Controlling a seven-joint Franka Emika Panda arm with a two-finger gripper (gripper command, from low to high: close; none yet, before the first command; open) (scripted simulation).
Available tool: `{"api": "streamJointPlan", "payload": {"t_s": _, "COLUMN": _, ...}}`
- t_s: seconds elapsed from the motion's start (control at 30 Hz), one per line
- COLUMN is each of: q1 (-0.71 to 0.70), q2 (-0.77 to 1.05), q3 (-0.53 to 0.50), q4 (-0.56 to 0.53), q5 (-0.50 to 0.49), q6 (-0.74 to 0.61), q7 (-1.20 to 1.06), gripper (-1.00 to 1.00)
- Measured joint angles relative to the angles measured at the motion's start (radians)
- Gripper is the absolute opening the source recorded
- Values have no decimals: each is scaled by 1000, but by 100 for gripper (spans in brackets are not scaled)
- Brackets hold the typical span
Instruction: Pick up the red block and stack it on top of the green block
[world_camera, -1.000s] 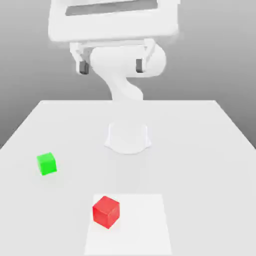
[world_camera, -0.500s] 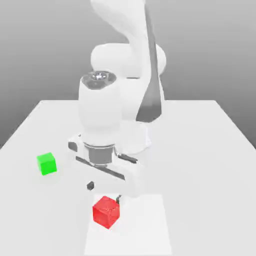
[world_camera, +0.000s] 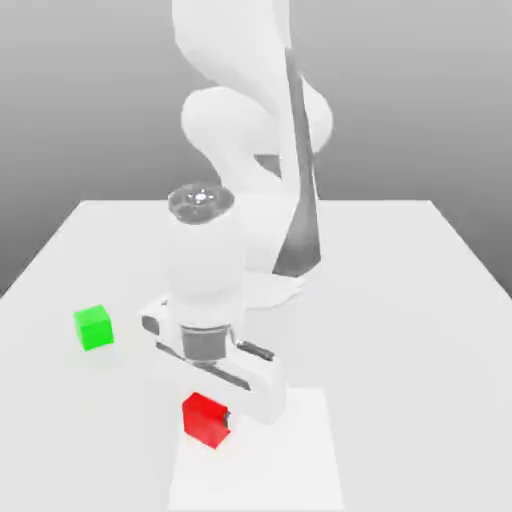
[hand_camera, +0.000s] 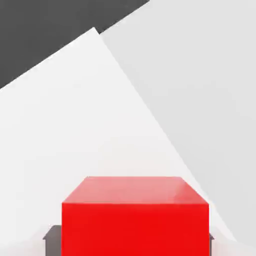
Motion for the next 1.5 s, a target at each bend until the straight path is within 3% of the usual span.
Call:
{"api": "streamJointPlan", "payload": {"t_s": 0.37, "q1": -219, "q2": -205, "q3": -149, "q4": -88, "q5": -136, "q6": -107, "q7": -428, "gripper": -100}}
{"api": "streamJointPlan", "payload": {"t_s": 0.9, "q1": -451, "q2": -422, "q3": -517, "q4": -231, "q5": -329, "q6": -177, "q7": -1186, "gripper": -100}}
{"api": "streamJointPlan", "payload": {"t_s": 1.5, "q1": -350, "q2": -253, "q3": -610, "q4": -234, "q5": -192, "q6": 5, "q7": -1323, "gripper": -100}}
